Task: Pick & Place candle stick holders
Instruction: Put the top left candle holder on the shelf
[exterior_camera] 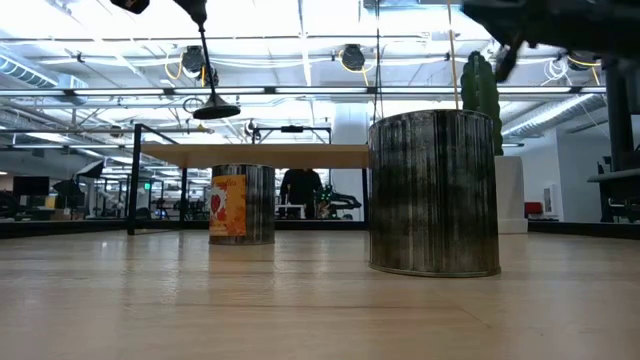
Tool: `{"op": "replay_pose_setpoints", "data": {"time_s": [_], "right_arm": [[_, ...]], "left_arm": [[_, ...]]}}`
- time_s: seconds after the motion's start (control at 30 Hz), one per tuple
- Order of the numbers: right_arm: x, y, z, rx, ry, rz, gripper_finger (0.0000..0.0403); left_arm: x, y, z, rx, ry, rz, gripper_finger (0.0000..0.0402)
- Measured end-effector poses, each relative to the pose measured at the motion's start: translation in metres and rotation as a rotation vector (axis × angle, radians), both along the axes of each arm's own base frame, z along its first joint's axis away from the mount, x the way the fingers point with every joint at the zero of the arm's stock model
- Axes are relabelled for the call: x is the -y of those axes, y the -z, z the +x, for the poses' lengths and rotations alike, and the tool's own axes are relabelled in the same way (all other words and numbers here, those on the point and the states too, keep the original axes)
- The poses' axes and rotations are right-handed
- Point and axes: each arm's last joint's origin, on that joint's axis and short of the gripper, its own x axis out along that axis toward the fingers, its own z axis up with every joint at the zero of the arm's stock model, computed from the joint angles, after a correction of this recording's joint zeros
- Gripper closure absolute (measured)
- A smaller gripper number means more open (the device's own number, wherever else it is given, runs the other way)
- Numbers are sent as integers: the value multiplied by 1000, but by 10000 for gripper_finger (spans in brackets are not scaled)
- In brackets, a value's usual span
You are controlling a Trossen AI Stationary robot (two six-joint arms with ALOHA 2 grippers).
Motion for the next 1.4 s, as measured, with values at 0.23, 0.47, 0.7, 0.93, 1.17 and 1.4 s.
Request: {"op": "replay_pose_setpoints", "data": {"time_s": [0.23, 0.47, 0.7, 0.93, 1.17, 1.4], "right_arm": [[-1, -24, 34, -70, -96, -118, 399], [1, -45, 72, -116, -44, -285, 395], [4, -58, 117, -218, -55, -396, 334], [9, -62, 153, -319, -47, -459, 260], [17, -62, 173, -347, -26, -468, 221], [25, -66, 193, -356, -4, -494, 208]], "left_arm": [[0, 0, 0, -2, -7, 4, 399], [0, 0, 0, -2, -12, 5, 399], [0, 0, 0, 2, -17, 3, 399], [0, 0, 0, 4, -11, 7, 399], [1, -4, 6, 61, 7, 28, 399], [1, -2, 15, 68, 24, 35, 399]]}}
